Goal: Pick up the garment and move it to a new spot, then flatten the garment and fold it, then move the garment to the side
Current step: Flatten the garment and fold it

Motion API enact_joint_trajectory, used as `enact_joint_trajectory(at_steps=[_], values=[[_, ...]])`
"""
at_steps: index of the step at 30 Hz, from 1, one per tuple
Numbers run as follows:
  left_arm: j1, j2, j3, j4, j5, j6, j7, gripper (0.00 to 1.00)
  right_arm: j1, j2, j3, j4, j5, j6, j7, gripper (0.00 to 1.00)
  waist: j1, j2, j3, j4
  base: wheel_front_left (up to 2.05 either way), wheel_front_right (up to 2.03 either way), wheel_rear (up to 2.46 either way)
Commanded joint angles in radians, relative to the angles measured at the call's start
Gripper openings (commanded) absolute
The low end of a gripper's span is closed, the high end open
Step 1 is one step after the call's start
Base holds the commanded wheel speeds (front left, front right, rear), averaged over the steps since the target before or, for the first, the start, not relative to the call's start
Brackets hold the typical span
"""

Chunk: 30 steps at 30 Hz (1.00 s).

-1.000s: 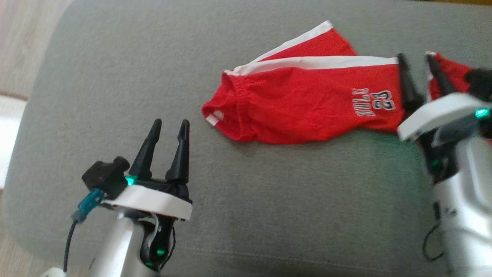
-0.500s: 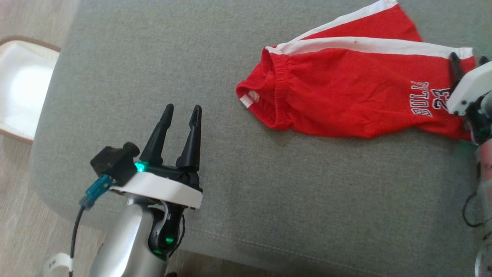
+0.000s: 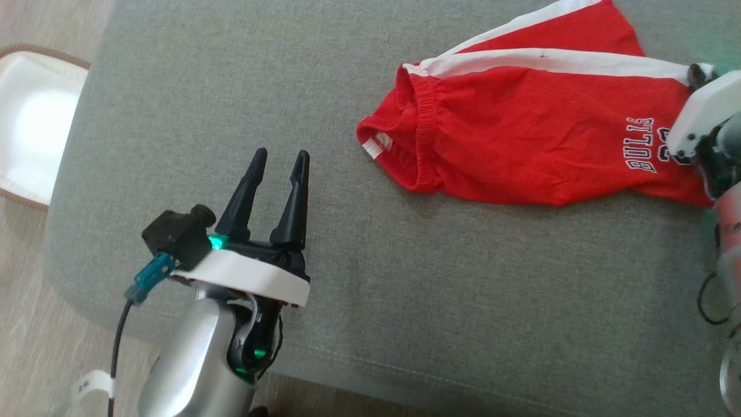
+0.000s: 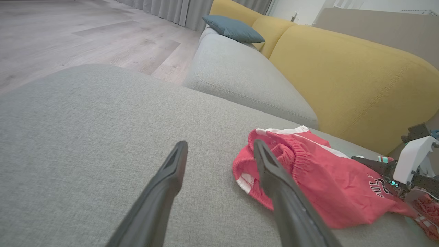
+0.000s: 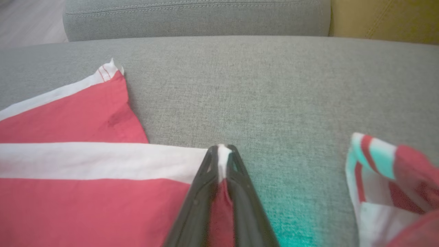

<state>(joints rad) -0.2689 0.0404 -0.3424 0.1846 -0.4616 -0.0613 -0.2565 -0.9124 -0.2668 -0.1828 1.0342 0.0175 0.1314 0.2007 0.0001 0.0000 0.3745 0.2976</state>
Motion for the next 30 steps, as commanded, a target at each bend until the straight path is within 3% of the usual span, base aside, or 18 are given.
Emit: enact_joint_trajectory(at_steps=[1, 9, 18, 24, 30], values=[[-0.018, 0.01, 0.032, -0.025, -0.004, 0.002, -0.005, 1.0, -0.018, 0.005, 0.031, -0.018, 0.007, -0.001, -0.023, 0.0, -0.0001, 0.0, -0.008, -0.004, 0.0, 0.0, 0.0], [-0.005, 0.01, 0.04, -0.012, 0.002, -0.001, -0.005, 1.0, -0.026, 0.005, 0.243, -0.063, 0.047, -0.001, -0.22, 0.0, -0.0001, 0.0, -0.063, -0.027, 0.0, 0.0, 0.0], [0.026, 0.01, 0.058, -0.006, 0.005, -0.002, -0.005, 1.0, -0.008, -0.018, 0.485, -0.198, 0.1, -0.001, -0.408, 0.0, -0.0001, 0.0, -0.135, -0.047, 0.0, 0.0, 0.0], [0.047, 0.01, 0.066, -0.009, 0.005, -0.005, -0.005, 1.0, 0.021, -0.039, 0.54, -0.295, 0.132, -0.001, -0.436, 0.0, -0.0001, 0.0, -0.156, -0.046, 0.0, 0.0, 0.0], [0.04, 0.01, 0.055, -0.019, -0.006, -0.007, -0.005, 1.0, -0.01, -0.075, 0.53, -0.27, 0.13, -0.001, -0.385, 0.0, -0.0001, 0.0, -0.122, -0.006, 0.0, 0.0, 0.0]])
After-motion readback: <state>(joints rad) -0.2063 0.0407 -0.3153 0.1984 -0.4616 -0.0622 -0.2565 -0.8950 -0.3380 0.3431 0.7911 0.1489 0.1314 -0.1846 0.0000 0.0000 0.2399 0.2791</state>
